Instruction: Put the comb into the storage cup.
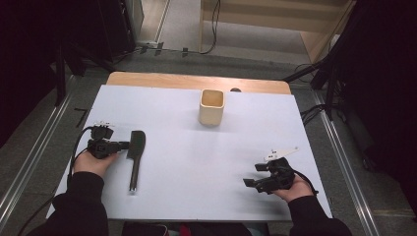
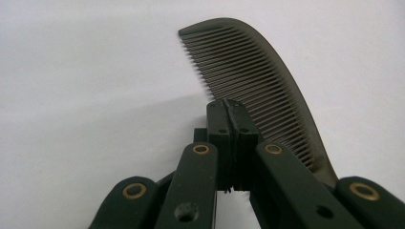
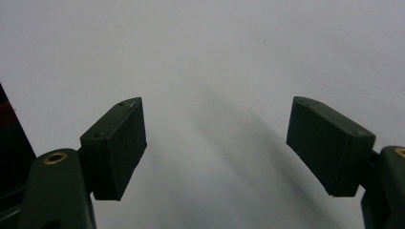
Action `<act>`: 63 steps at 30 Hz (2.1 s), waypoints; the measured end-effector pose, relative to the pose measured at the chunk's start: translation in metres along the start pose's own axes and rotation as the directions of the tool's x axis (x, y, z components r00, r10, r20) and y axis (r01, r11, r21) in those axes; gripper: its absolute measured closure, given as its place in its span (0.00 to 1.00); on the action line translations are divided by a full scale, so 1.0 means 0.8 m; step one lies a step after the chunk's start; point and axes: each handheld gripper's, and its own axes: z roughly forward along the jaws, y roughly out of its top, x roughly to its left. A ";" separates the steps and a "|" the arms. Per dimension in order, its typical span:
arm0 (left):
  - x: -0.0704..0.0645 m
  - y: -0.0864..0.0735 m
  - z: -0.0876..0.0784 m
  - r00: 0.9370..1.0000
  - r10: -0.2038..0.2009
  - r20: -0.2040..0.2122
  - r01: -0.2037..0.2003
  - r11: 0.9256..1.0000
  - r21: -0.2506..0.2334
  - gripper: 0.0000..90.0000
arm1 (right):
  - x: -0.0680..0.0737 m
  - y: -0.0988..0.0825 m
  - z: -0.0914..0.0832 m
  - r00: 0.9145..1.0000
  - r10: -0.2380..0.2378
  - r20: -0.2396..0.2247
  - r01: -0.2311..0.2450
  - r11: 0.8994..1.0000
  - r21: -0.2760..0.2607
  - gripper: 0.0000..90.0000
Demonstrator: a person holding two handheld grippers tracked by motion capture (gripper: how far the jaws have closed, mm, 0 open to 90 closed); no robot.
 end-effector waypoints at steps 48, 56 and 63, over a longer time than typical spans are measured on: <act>-0.037 0.020 0.028 0.991 0.115 0.063 -0.116 0.993 0.014 1.00 | 0.005 -0.010 -0.005 1.000 -0.004 0.014 0.004 1.000 -0.002 0.22; -0.036 0.020 0.027 0.987 0.142 0.071 -0.142 0.990 -0.002 0.90 | 0.004 -0.009 -0.005 1.000 -0.007 0.016 0.007 1.000 -0.008 0.22; -0.029 0.023 0.006 0.990 0.109 0.092 -0.101 0.991 -0.087 0.76 | 0.003 -0.009 -0.006 1.000 -0.012 0.017 0.013 1.000 -0.021 0.22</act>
